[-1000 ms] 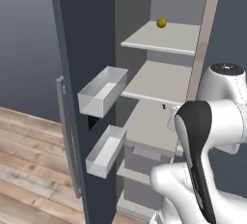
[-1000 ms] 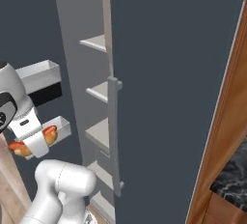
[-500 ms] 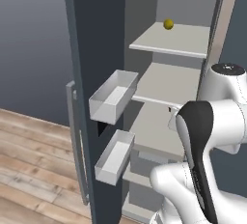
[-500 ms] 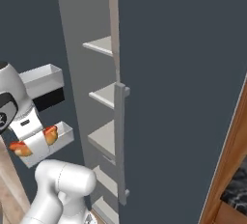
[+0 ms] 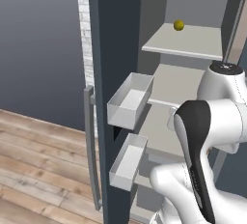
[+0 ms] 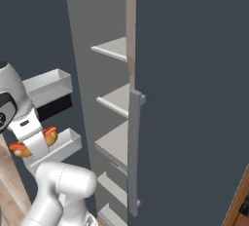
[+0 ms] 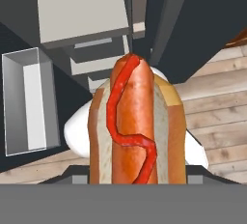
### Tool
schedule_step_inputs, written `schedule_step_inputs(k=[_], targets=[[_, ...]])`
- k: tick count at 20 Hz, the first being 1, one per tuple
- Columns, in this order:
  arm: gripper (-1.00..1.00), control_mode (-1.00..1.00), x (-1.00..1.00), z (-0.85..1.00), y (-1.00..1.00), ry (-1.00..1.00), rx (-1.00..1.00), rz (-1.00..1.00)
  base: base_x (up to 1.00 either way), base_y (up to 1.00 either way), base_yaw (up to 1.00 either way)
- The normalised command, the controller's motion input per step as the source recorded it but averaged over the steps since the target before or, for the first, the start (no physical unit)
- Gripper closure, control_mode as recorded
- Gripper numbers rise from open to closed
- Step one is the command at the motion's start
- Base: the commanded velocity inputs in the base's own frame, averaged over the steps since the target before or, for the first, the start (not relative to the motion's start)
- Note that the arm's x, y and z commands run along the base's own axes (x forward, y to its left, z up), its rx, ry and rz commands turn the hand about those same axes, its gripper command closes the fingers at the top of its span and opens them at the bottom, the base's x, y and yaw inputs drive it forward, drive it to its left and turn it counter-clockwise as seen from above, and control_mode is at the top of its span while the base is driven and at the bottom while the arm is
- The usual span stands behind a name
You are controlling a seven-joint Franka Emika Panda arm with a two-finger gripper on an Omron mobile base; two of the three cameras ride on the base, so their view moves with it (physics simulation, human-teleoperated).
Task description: Store the hot dog in the freezer for long-term storage. Close the freezer door after placing the cooked food.
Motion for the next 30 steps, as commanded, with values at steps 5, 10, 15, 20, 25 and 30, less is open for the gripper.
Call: schedule_step_inputs(k=[5,10,15,20,25,30], targets=[[1.00,1.00,0.00,0.00,0.00,0.00,0.00,0.00,0.10,-0.08,0.00],[1.00,1.00,0.00,0.00,0.00,0.00,0.00,0.00,0.40,-0.06,0.00],[1.00,1.00,0.00,0.00,0.00,0.00,0.00,0.00,0.41,-0.32,0.00],[1.00,1.00,0.00,0.00,0.00,0.00,0.00,0.00,0.22,-0.11,0.00],[1.00,1.00,0.00,0.00,0.00,0.00,0.00,0.00,0.00,0.00,0.00],[1.00,1.00,0.00,0.00,0.00,0.00,0.00,0.00,0.00,0.00,0.00]])
